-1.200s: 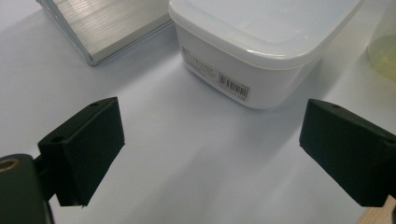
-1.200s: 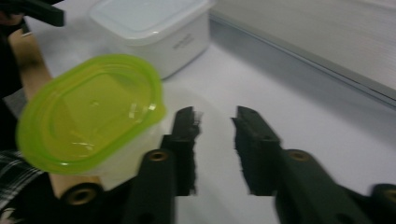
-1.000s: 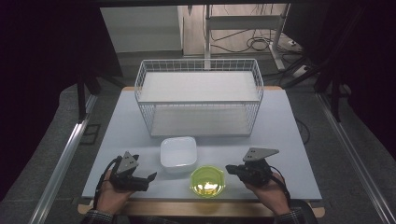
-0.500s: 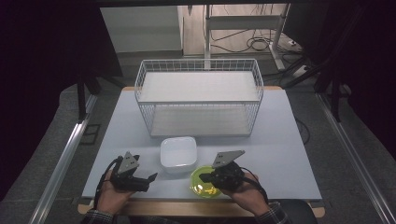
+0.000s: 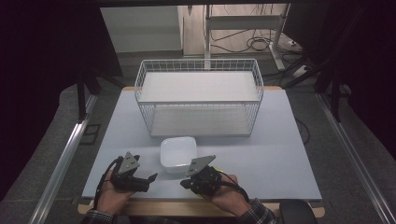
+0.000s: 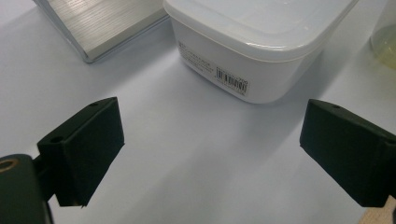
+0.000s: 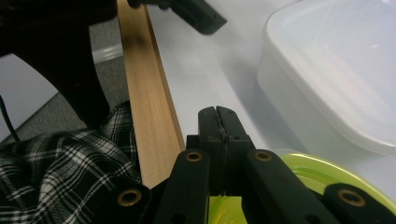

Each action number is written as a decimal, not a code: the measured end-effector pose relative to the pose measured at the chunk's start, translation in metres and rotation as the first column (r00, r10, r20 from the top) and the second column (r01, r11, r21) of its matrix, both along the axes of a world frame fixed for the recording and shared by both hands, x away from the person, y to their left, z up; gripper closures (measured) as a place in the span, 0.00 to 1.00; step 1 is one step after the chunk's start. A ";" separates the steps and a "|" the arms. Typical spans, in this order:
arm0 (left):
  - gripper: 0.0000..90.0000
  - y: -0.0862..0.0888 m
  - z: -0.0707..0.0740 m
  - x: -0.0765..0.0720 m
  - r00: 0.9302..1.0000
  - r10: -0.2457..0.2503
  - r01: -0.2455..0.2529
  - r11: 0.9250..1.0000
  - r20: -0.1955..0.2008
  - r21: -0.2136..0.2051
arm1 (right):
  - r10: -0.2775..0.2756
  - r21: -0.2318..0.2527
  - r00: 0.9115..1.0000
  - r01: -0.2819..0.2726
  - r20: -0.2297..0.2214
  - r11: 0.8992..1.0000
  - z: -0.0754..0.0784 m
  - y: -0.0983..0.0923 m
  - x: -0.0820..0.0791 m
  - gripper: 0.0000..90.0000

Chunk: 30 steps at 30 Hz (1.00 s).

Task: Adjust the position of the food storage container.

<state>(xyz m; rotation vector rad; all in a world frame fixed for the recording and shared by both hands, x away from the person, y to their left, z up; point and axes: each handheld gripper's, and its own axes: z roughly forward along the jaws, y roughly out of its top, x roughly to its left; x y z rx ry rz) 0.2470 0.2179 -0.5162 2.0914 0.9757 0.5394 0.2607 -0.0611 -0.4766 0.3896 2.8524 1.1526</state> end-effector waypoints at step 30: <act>0.06 -0.002 -0.002 0.001 1.000 -0.004 0.004 1.000 -0.012 0.023 | -0.212 -0.021 0.977 0.212 -0.011 0.977 -0.005 -0.085 0.023 1.00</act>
